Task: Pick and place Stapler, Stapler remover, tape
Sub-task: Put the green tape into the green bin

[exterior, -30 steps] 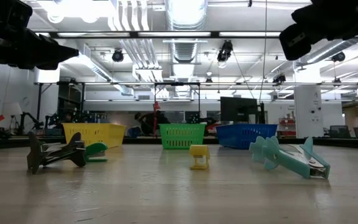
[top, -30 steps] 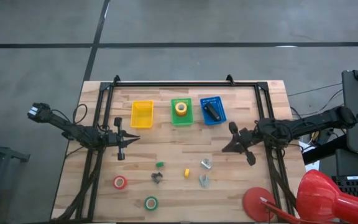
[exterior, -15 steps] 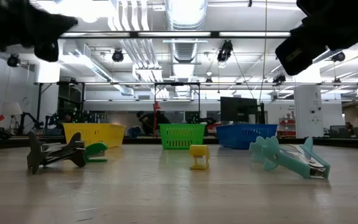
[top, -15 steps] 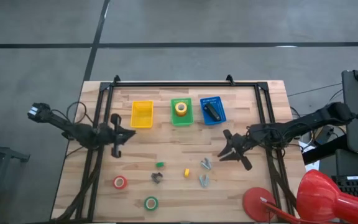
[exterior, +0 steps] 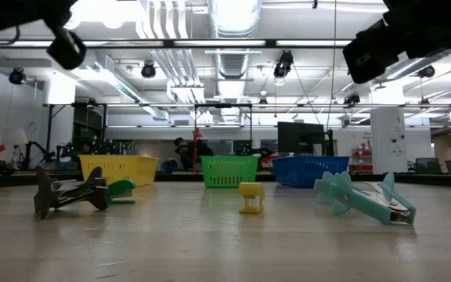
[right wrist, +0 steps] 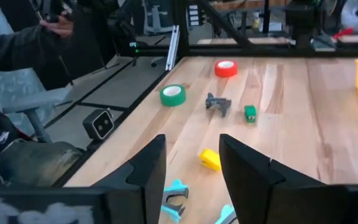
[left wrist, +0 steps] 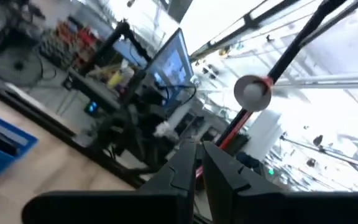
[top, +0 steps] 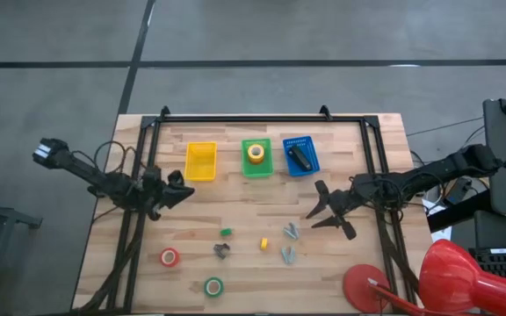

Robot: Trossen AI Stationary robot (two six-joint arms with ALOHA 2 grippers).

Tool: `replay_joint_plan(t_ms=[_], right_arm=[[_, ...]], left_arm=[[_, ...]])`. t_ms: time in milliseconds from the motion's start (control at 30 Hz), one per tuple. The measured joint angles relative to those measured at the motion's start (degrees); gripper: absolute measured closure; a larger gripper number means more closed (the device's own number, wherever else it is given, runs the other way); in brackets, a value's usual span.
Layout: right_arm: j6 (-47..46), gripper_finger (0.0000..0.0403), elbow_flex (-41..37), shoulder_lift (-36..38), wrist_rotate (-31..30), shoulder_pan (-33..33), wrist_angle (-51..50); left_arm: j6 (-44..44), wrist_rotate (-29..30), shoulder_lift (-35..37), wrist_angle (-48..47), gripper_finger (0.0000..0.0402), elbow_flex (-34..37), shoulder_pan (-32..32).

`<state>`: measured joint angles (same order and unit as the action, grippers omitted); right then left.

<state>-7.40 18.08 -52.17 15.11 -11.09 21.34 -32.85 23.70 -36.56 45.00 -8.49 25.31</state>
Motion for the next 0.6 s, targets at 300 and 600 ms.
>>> replay_joint_plan(t_ms=[300, 600], right_arm=[[2.62, 0.028, 1.24, -0.06, -0.02, 0.0, 0.02], [2.08, 0.0291, 1.25, -0.06, -0.03, 0.0, -0.11]], left_arm=[[-14.07, -4.43, -25.24, -26.67, 0.0351, -22.56, 3.14], [-27.14, -10.77, -50.47, -59.95, 0.0221, -51.79, 5.51]])
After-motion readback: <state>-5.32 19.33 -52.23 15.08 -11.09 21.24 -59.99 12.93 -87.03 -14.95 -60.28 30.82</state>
